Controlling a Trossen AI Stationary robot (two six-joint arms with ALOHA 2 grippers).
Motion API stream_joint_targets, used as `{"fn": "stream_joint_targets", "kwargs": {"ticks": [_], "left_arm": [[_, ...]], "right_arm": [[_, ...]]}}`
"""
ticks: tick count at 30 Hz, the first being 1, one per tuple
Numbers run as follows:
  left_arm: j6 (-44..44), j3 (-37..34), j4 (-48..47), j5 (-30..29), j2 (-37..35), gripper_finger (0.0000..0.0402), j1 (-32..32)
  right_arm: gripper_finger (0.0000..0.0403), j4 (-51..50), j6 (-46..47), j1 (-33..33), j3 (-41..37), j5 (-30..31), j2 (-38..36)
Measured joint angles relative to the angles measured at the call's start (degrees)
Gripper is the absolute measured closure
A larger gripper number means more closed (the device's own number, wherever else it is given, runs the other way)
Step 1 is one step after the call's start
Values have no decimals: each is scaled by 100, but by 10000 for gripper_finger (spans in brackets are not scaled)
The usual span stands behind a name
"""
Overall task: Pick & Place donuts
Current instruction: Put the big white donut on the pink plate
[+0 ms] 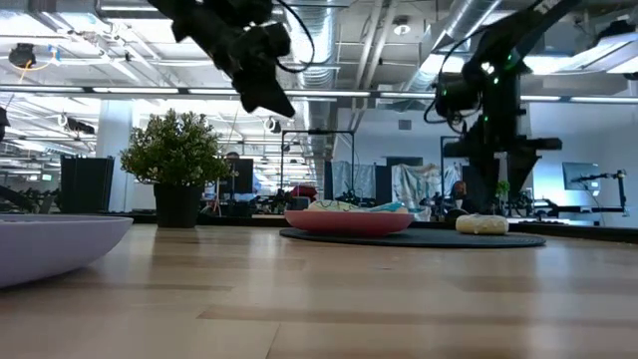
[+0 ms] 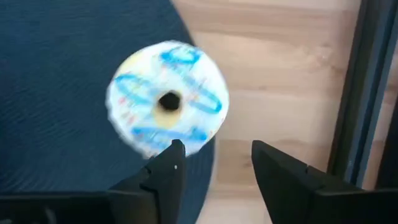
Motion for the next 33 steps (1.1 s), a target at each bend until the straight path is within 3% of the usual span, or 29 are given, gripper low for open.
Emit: {"fn": "stream_joint_targets", "kwargs": {"ticks": [5,16,24,33], "left_arm": [[-202,-205,-115,-520,-434,402,-79],[-598,-208,-307,-891,-617,401,-238],[-851,-208,-284,-920,-615,401,-267],[-1089,-208,-231,-942,-615,401,-392]], "right_arm": [[219,427,-408,-306,0,-14,308],[140,636,-1153,-888,-4,-377,693],[137,748,-1512,-907,0,-729,1049],[137,865,-1573,-899,-7,-920,843]]}}
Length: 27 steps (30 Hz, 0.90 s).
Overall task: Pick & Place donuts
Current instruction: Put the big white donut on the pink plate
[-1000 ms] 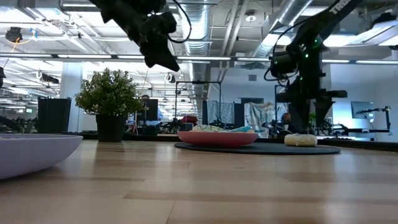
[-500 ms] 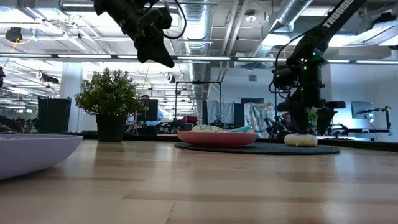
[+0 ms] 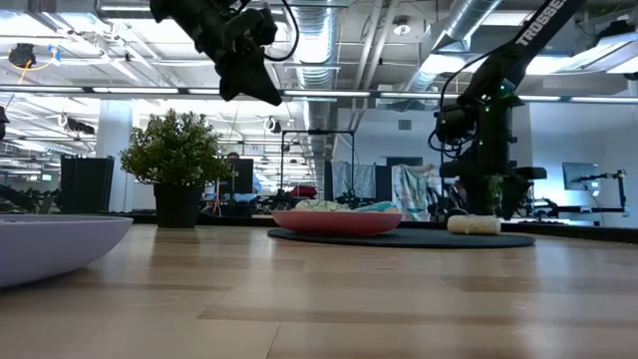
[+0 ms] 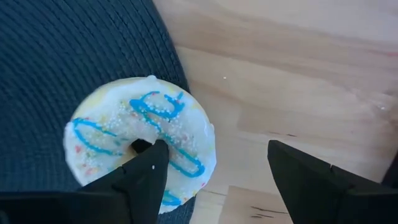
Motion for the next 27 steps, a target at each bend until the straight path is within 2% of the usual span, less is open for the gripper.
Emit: {"fn": "stream_joint_targets", "kwargs": {"ticks": [9,15,20,27], "left_arm": [[-4,0,128,-219,0,401,-87],[-86,0,130,-217,0,401,-87],[-136,0,126,-207,2,401,-114],[-136,0,119,-203,2,401,-211]], "right_arm": [[137,32,-106,3,0,15,-396],[137,66,-352,212,-3,-276,8],[137,95,-238,383,2,81,356],[137,201,-238,426,2,111,435]]}}
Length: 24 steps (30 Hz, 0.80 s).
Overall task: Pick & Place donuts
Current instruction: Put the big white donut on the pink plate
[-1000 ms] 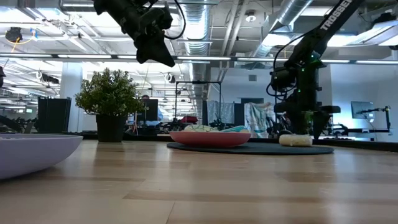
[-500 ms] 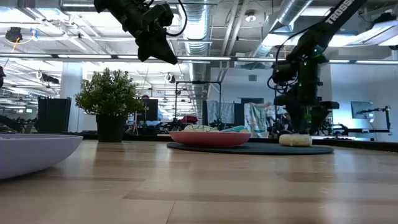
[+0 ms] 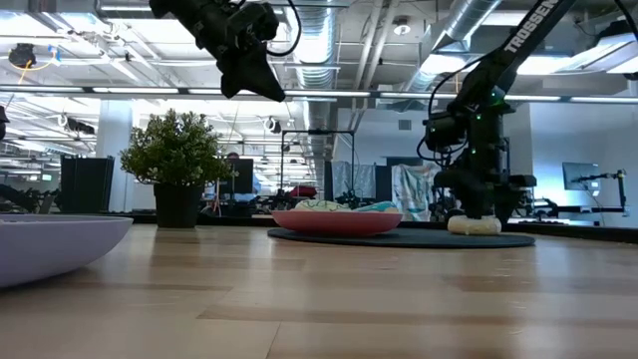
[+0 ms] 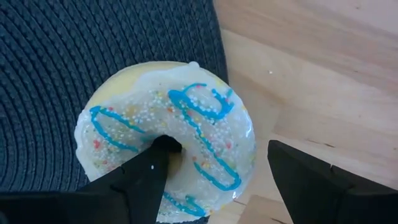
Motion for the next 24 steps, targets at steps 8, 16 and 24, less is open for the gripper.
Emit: {"fn": "stream_joint_targets", "kwargs": {"ticks": [8,16,24], "left_arm": [[0,0,-2,-18,0,401,-9],[-36,0,-2,-22,0,401,-9],[-231,0,0,-30,0,401,-37]], "right_arm": [[171,16,-4,-9,0,-90,0],[237,16,-2,-11,-2,-105,-14],[266,-73,-2,-74,-11,-87,-588]]}}
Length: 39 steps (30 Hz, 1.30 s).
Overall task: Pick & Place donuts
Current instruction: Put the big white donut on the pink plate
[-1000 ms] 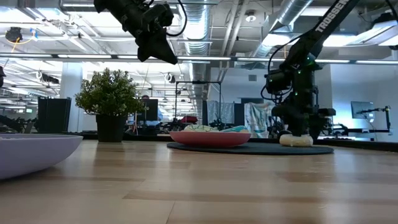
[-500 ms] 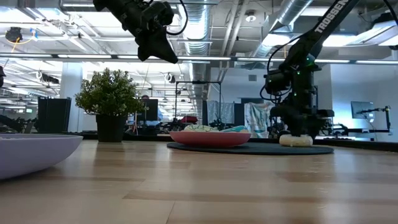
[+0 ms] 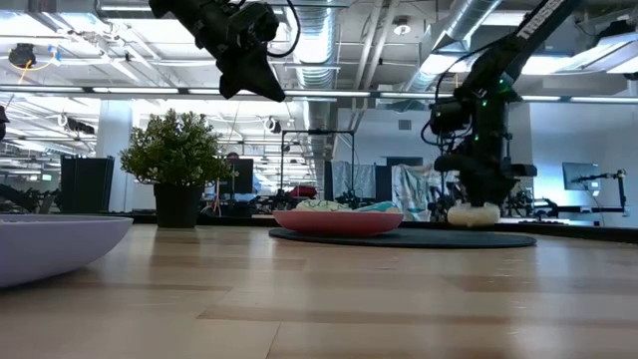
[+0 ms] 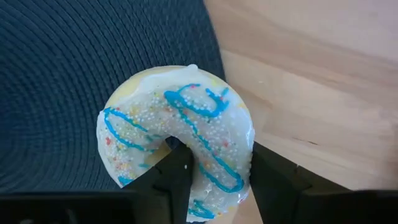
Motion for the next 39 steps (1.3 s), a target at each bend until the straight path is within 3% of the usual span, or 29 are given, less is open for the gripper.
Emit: {"fn": "stream_joint_targets", "kwargs": {"ticks": [4,8,12,17,25,32,39], "left_arm": [[-9,0,5,-3,0,401,-70],[-25,0,131,-3,2,401,-120],[-30,0,207,-5,2,401,-129],[-103,0,227,10,2,401,-162],[25,0,207,18,-20,401,-234],[129,0,51,19,-22,401,-233],[281,0,-186,21,-26,401,-233]], "right_arm": [[270,-142,1,-27,0,-122,-460],[269,115,142,85,0,-732,-913],[269,880,331,562,0,-1307,-1169],[271,2104,776,1498,69,-1368,-1089],[273,2127,479,2398,1659,-1103,272],[274,585,43,2496,3300,-1029,1860],[256,88,-44,2449,3991,-1041,2683]]}}
